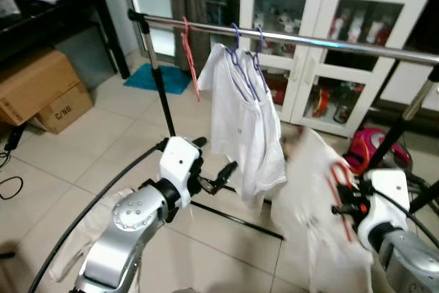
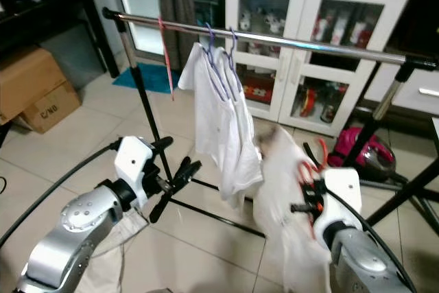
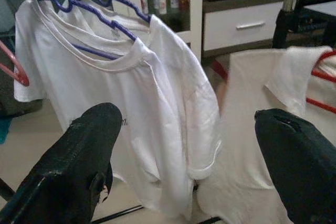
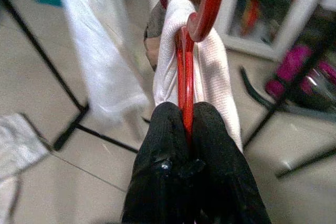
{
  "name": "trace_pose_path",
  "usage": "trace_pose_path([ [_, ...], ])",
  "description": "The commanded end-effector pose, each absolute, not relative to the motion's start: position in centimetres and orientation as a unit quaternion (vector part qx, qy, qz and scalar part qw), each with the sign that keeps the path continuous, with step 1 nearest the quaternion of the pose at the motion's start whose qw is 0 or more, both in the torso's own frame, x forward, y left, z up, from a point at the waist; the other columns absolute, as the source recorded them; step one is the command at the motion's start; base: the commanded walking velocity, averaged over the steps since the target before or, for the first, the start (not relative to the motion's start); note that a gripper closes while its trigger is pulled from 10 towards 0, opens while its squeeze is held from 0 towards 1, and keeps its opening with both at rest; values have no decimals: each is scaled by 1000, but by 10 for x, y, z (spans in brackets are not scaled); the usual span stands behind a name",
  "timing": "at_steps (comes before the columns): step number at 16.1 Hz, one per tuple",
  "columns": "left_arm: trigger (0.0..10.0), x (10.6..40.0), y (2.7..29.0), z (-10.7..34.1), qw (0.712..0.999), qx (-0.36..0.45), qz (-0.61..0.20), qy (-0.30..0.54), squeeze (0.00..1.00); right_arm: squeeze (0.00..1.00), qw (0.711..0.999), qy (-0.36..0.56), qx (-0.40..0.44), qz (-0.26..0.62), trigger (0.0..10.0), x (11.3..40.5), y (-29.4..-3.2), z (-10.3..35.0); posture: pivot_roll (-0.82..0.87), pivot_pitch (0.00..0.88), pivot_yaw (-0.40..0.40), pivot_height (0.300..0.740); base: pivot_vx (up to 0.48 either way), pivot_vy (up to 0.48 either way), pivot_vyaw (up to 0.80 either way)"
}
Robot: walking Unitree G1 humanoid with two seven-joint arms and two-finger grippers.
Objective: Hang hanger
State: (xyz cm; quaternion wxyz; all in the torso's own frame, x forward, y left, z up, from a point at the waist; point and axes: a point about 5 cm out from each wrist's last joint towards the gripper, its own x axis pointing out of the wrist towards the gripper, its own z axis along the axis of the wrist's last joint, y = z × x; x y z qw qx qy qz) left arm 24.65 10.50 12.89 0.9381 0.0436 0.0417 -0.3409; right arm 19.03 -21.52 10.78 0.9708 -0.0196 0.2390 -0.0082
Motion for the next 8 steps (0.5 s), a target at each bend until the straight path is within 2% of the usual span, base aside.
trace_pose_path([
  [1, 10000, 247, 110, 133, 942, 54, -330, 37, 0, 0, 973, 230, -21, -4, 10000, 193, -210, 110, 30, 31, 57, 740, 0, 469, 0],
  [4, 10000, 245, 110, 130, 941, 55, -332, 41, 0, 0, 972, 233, -30, -32, 10000, 192, -214, 108, 25, 26, 56, 740, 0, 462, 0],
  [6, 10000, 246, 109, 129, 939, 79, -331, 36, 0, 0, 968, 241, -56, -44, 10000, 191, -220, 105, 25, 22, 54, 740, 0, 0, 0],
  [8, 10000, 248, 109, 129, 943, 79, -321, 36, 0, 0, 965, 244, -68, -64, 10000, 190, -227, 105, 25, 18, 52, 740, 0, -480, 0],
])
